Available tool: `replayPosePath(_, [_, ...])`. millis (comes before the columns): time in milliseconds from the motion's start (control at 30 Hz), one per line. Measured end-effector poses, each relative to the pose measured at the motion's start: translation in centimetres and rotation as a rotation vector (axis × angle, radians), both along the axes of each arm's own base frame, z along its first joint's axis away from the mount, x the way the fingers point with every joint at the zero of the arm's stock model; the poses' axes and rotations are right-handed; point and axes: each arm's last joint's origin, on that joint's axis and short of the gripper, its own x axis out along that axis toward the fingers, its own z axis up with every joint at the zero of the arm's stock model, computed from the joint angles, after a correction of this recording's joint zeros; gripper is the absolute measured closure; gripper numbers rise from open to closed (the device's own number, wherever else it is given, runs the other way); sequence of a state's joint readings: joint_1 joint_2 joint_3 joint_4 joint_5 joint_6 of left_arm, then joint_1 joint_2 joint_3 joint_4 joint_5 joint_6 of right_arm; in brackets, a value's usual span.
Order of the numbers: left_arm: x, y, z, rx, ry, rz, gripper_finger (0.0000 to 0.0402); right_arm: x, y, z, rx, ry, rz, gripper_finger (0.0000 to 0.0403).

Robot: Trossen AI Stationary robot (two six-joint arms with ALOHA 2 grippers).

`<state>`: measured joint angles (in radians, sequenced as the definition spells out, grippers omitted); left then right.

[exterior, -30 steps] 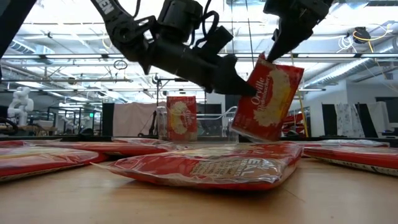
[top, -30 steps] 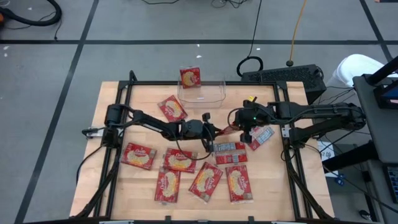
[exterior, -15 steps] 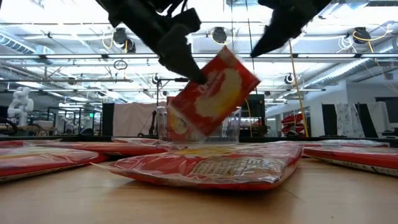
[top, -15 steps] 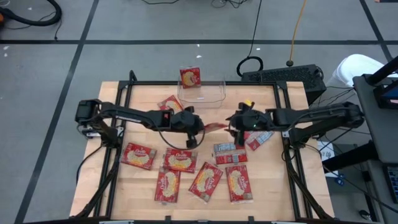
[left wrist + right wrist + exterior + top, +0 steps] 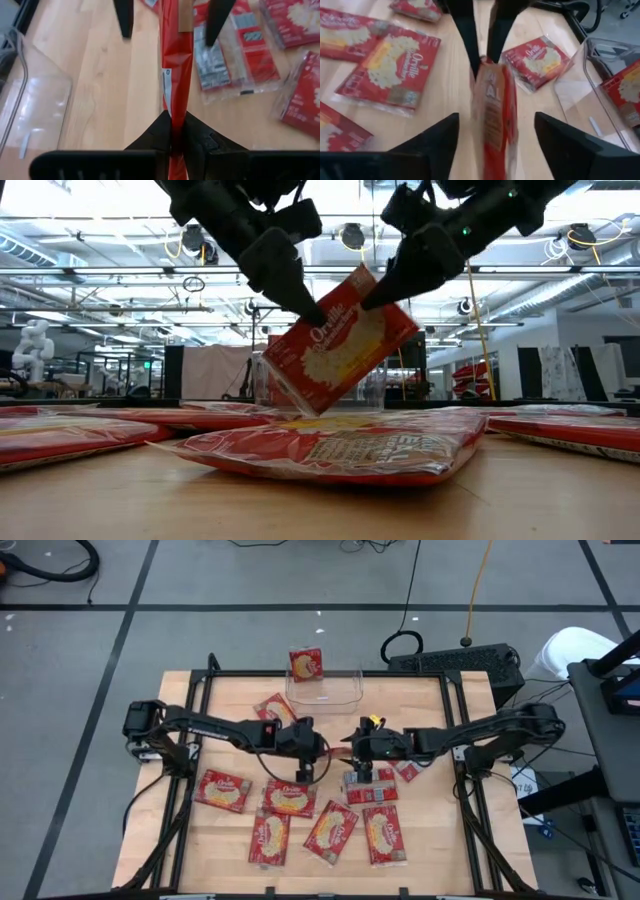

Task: Sort popcorn bags into baskets
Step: Put the red popcorn bag into the transparent bin

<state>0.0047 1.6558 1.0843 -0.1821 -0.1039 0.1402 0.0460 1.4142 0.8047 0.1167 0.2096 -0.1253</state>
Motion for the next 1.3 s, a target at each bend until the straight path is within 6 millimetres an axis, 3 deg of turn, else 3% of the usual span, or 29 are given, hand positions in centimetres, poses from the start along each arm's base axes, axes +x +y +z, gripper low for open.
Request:
replayPosePath(300, [-0.1,-0.2,0.8,-0.008,-0.045,0.013,0.0358,0.2,-0.8,-0.3,0.012,0.006,-0.023,0.0349])
replayPosePath(400, [-0.6,-0.5,2.1,-0.013,-0.089,0.029,0.0329,-0.1,-0.9,0.5,0.014,-0.024,-0.020,0.0390])
replayPosePath(500, [-1.4,-0.8,3.8,0.047,-0.147,0.148,0.0275,-0.9,-1.0,1.7,0.005,-0.047,-0.026,0.0382])
replayPosePath(633, [-4.0,-0.7,7.3,0.067,-0.273,0.405,0.0204,-2.7,-1.4,2.9,-0.004,-0.086,-0.031,0.0376])
replayPosePath(800, [-6.6,-0.8,10.4,0.018,-0.385,0.455,0.0172,-5.5,-2.0,2.8,0.086,-0.304,-0.048,0.0393])
replayPosePath(933, [-6.9,-1.3,9.9,0.026,-0.483,0.409,0.0187,-7.4,-2.0,2.8,0.112,-0.521,-0.038,0.0394])
replayPosePath(1000, [-7.0,-1.3,8.5,0.039,-0.517,0.398,0.0200,-8.0,-2.0,3.3,0.106,-0.636,-0.042,0.0391])
replayPosePath(1133, [-7.3,-1.1,6.9,0.000,-0.760,0.399,0.0225,-9.2,-2.0,4.8,0.083,-0.900,-0.037,0.0389])
replayPosePath(1300, [-8.1,-0.8,5.2,-0.042,-1.025,0.285,0.0242,-9.7,-1.9,5.9,0.061,-1.083,-0.021,0.0388])
